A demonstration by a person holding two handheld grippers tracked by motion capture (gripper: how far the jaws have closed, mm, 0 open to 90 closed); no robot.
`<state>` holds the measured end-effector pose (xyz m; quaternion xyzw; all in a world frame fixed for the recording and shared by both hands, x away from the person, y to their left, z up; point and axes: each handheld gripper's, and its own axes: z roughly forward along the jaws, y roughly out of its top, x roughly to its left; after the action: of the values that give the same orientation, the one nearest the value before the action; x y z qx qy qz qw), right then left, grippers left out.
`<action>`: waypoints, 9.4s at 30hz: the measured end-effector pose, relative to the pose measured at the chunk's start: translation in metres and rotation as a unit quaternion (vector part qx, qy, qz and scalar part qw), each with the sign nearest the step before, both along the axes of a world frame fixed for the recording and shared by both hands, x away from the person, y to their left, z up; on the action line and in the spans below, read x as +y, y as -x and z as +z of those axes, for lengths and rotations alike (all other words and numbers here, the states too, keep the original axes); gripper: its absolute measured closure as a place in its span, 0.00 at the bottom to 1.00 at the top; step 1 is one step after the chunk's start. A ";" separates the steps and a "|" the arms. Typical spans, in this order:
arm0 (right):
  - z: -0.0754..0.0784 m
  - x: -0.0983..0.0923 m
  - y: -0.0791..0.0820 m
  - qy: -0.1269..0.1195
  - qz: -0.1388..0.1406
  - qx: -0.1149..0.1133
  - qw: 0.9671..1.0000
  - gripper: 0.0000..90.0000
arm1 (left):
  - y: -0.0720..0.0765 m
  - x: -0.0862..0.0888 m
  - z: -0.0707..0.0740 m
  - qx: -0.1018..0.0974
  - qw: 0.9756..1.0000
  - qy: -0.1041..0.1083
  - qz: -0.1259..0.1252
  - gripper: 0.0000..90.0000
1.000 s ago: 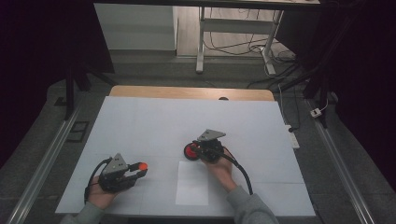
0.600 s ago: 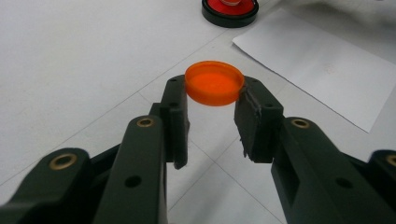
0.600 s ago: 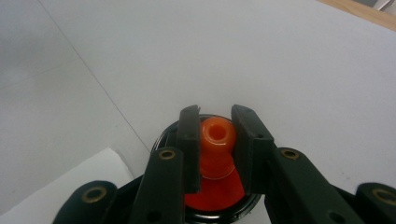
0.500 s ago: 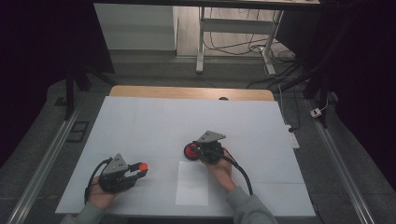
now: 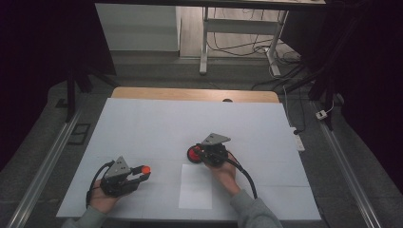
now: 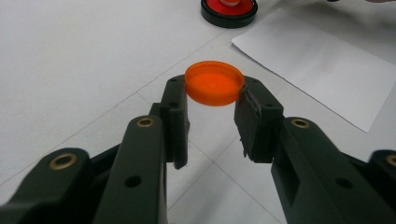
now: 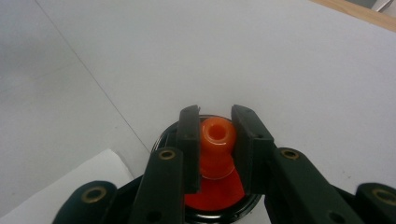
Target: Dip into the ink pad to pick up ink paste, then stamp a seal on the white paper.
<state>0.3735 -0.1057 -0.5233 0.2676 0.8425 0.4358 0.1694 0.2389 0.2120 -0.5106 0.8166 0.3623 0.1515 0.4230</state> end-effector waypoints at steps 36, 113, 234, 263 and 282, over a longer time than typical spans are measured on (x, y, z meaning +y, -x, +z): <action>0.022 -0.009 0.003 -0.047 0.003 -0.011 0.999 0.81 | -0.001 0.002 0.000 -0.002 1.000 0.004 0.001 0.72; -0.005 -0.004 0.003 -0.024 -0.008 -0.004 1.000 0.81 | 0.000 0.003 0.000 -0.002 1.000 0.005 0.006 0.72; 0.041 -0.039 0.041 -0.120 0.038 -0.004 0.992 0.80 | -0.002 0.008 -0.001 -0.002 1.000 0.008 0.011 0.72; 0.043 -0.045 0.055 -0.121 0.055 -0.004 0.991 0.80 | -0.002 0.008 -0.001 -0.001 1.000 0.008 0.009 0.72; 0.036 -0.042 0.067 -0.111 0.079 0.012 0.991 0.80 | -0.003 0.008 -0.001 -0.001 1.000 0.008 0.009 0.72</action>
<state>0.3066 -0.1481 -0.4874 0.2230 0.8094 0.5351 0.0937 0.2417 0.2199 -0.5118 0.8096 0.3707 0.1529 0.4286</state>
